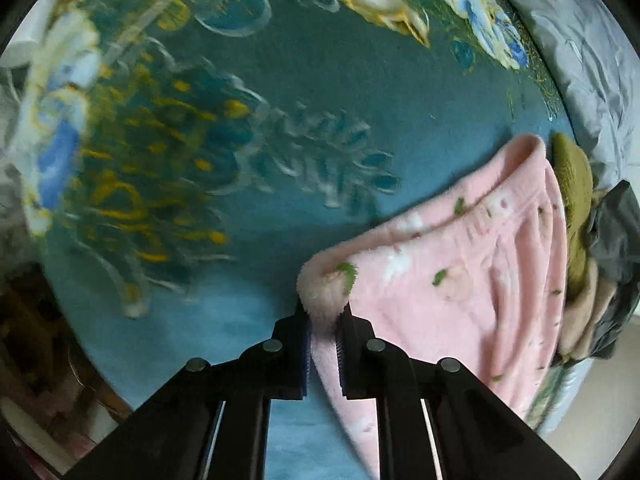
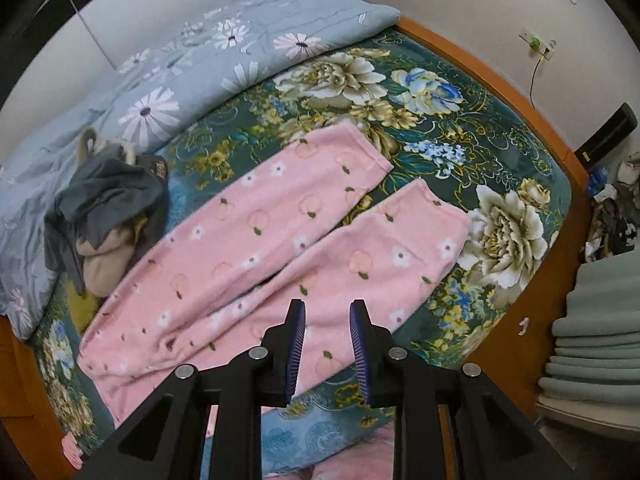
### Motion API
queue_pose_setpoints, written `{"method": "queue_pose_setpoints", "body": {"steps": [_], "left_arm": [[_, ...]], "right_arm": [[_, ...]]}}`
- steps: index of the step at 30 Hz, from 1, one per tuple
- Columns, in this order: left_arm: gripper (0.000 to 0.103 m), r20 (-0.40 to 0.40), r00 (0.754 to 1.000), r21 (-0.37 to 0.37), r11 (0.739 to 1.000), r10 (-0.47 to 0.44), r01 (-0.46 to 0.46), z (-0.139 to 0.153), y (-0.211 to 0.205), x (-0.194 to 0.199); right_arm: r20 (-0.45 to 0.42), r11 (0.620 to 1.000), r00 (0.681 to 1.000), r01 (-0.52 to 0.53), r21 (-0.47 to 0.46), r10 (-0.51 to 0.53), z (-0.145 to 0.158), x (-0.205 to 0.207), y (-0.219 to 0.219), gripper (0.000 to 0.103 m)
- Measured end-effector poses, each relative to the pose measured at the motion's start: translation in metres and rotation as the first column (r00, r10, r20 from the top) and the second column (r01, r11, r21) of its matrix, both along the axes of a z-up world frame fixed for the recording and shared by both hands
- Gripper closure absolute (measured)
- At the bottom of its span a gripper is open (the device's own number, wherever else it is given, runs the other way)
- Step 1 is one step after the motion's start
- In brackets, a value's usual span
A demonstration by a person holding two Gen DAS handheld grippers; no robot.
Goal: Fold clothes
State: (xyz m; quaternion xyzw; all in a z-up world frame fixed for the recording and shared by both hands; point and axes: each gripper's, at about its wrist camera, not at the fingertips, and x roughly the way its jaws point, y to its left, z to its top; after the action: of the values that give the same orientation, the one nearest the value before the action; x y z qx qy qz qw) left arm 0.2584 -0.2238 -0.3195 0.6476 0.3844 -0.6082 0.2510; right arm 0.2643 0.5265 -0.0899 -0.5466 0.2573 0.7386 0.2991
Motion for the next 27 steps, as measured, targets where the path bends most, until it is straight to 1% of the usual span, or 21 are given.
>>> {"method": "queue_pose_setpoints", "body": {"steps": [1,3,7,12,15,19,21,23,24,26,27], "left_arm": [[0.092,0.016,1.000,-0.010,1.000,-0.012,0.012,-0.001,-0.001,0.006],[0.092,0.047,0.999,-0.004,1.000,-0.006,0.006,-0.005,0.002,0.012],[0.092,0.036,0.999,-0.012,1.000,0.001,-0.001,0.007,0.012,-0.001],[0.092,0.019,1.000,-0.051,0.999,-0.009,0.010,0.033,0.029,-0.017],[0.092,0.015,1.000,-0.090,0.996,-0.005,0.006,0.054,0.045,-0.022],[0.092,0.008,1.000,-0.145,0.989,0.004,-0.002,0.081,0.069,-0.029],[0.092,0.006,1.000,-0.175,0.985,0.009,-0.007,0.096,0.082,-0.035],[0.092,0.003,1.000,-0.200,0.980,0.008,-0.007,0.112,0.076,-0.038],[0.092,0.000,1.000,-0.212,0.977,0.009,-0.009,0.121,0.079,-0.041],[0.092,-0.005,1.000,-0.235,0.972,0.009,-0.009,0.132,0.091,-0.048],[0.092,-0.006,1.000,-0.243,0.970,0.007,-0.008,0.133,0.093,-0.049]], "right_arm": [[-0.002,1.000,1.000,0.007,-0.008,-0.007,-0.002,0.002,0.002,0.077],[0.002,0.999,0.999,0.033,-0.034,-0.033,-0.010,0.007,0.008,0.077],[-0.024,0.988,0.994,0.107,-0.107,-0.110,-0.027,0.023,0.029,0.077],[-0.038,0.956,0.971,0.224,-0.188,-0.235,-0.054,0.055,0.075,0.077],[-0.015,0.922,0.948,0.305,-0.239,-0.317,-0.084,0.080,0.114,0.077],[0.026,0.859,0.908,0.405,-0.313,-0.419,-0.134,0.105,0.165,0.077],[0.047,0.829,0.893,0.434,-0.352,-0.448,-0.161,0.111,0.187,0.077],[0.065,0.807,0.882,0.455,-0.377,-0.467,-0.186,0.114,0.206,0.077],[0.073,0.798,0.877,0.464,-0.386,-0.475,-0.198,0.114,0.215,0.077],[0.094,0.786,0.871,0.478,-0.393,-0.482,-0.218,0.114,0.228,0.071],[0.106,0.782,0.869,0.484,-0.394,-0.484,-0.226,0.114,0.233,0.069]]}}
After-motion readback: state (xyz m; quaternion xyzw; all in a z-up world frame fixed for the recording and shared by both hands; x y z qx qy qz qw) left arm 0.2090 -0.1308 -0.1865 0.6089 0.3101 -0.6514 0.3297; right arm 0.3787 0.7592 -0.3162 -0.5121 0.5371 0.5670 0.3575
